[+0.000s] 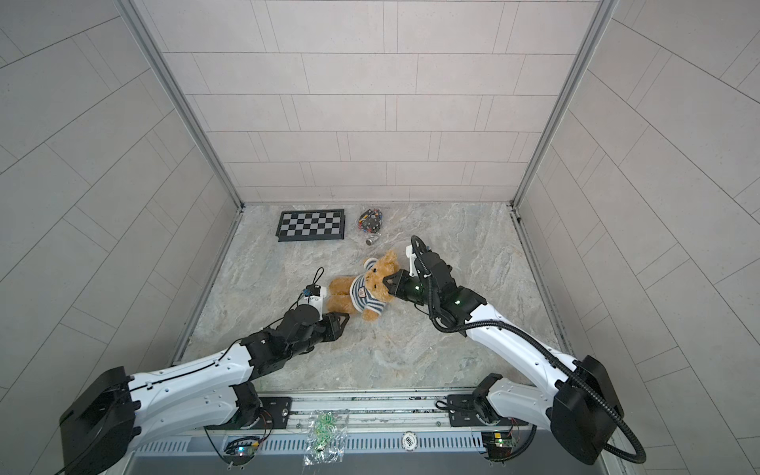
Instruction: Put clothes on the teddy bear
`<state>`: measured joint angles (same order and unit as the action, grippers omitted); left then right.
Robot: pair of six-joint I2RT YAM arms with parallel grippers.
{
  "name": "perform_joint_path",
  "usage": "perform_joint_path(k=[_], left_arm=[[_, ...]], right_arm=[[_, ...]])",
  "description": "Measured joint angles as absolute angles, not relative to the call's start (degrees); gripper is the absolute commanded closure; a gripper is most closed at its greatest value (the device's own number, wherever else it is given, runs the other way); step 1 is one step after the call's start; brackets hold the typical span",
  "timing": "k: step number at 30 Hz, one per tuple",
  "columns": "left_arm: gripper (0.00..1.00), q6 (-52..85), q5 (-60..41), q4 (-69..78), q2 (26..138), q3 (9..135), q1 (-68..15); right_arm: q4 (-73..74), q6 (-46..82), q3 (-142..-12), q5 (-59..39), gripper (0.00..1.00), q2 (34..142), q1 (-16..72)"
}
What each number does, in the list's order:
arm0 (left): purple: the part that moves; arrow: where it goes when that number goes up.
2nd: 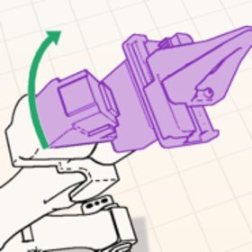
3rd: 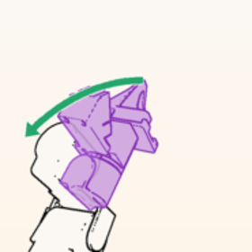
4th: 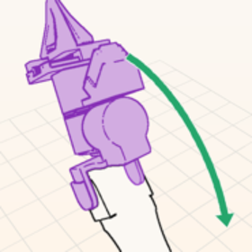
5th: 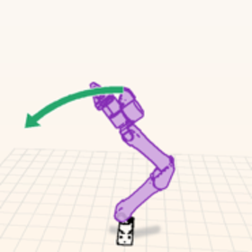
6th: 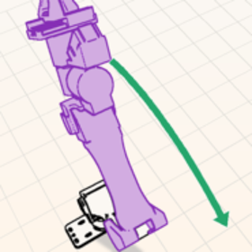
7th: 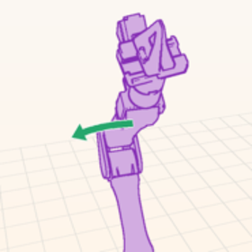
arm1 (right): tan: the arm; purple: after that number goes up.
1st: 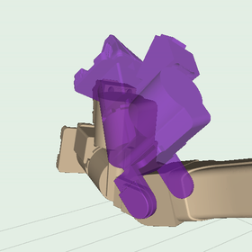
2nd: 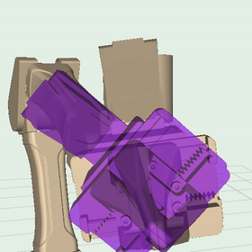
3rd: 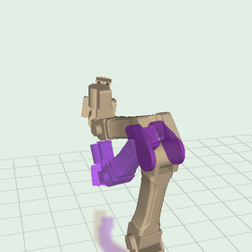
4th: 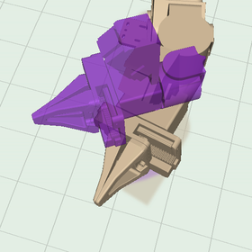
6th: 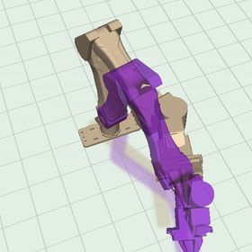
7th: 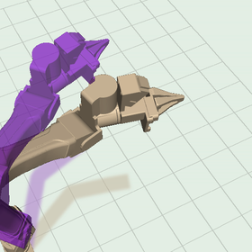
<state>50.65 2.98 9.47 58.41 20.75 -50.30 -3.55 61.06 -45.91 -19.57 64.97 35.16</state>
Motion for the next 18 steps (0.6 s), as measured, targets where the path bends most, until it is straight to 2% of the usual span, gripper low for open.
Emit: perform_joint_path(k=[11, 18], left_arm=[[0.6, 50.5, 2.94, 27.24, 65.17, 17.67, -50.65], [0.6, 50.57, 4.47, 33.61, 67.72, 17.72, -50.65]], right_arm=[[-3.2, 68.01, -46.72, -14.2, 1.0, 60.8, 39.18], [-3.22, 70.52, -46.72, -12.38, 1.0, 59.31, 40.51]])
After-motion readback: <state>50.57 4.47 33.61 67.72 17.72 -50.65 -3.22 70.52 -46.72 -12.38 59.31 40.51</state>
